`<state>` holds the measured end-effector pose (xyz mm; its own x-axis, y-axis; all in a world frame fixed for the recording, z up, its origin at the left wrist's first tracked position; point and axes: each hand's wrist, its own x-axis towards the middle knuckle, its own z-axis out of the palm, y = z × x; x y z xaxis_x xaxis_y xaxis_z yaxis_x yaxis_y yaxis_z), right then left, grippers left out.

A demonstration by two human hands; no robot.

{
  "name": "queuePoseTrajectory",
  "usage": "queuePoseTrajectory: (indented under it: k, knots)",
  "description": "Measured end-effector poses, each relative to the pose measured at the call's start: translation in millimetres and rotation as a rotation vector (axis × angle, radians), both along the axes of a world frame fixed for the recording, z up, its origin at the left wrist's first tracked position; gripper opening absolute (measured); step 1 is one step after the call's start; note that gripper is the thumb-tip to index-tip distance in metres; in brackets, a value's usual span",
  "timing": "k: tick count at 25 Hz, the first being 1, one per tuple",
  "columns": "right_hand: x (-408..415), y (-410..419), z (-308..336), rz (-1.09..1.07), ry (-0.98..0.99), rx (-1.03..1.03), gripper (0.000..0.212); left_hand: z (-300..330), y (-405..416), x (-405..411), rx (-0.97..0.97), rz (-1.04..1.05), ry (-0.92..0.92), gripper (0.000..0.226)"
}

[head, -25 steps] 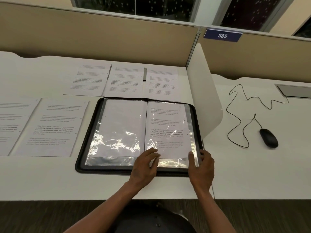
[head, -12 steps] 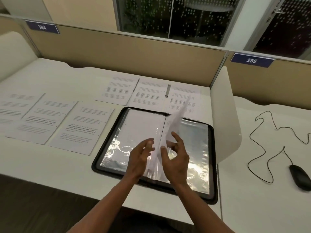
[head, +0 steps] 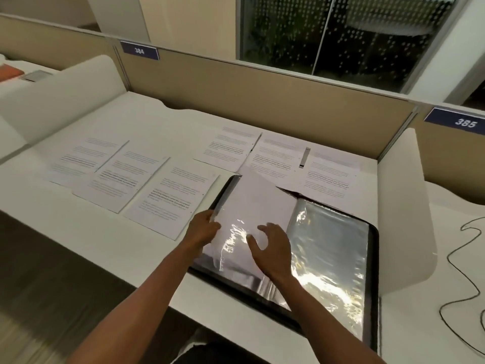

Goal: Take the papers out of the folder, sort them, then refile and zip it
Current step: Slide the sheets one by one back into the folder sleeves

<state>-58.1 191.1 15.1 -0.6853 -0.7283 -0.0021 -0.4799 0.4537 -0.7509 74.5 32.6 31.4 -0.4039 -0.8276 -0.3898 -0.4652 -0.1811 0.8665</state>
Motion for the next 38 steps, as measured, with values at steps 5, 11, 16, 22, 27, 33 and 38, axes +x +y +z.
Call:
queuePoseTrajectory:
  k: [5,11,16,22,27,33,38]
  knots:
    - [-10,-13,-51,0.2,0.332,0.206,0.047,-36,-43,28,-0.179,-0.082,-0.292,0.03]
    - [-34,-102,-26,0.061,0.237,0.156,0.039,-29,-129,0,-0.453,-0.044,-0.204,0.015]
    - [-78,-232,10,-0.143,-0.196,0.009,0.041,-41,-217,-57,-0.58,-0.175,-0.148,0.032]
    - [-121,-319,-15,-0.277,-0.271,0.133,0.058,-65,-269,-101,-0.685,-0.417,-0.191,0.046]
    - [-130,-345,-36,-0.375,-0.293,0.137,0.064,-85,-280,-107,-0.718,-0.446,-0.259,0.048]
    - [-118,-349,-32,-0.414,-0.471,-0.047,0.054,-80,-275,-110,-0.713,-0.33,-0.132,0.048]
    - [-109,-337,13,-0.335,-0.578,-0.272,0.039,-42,-268,-107,-0.465,0.084,0.089,0.039]
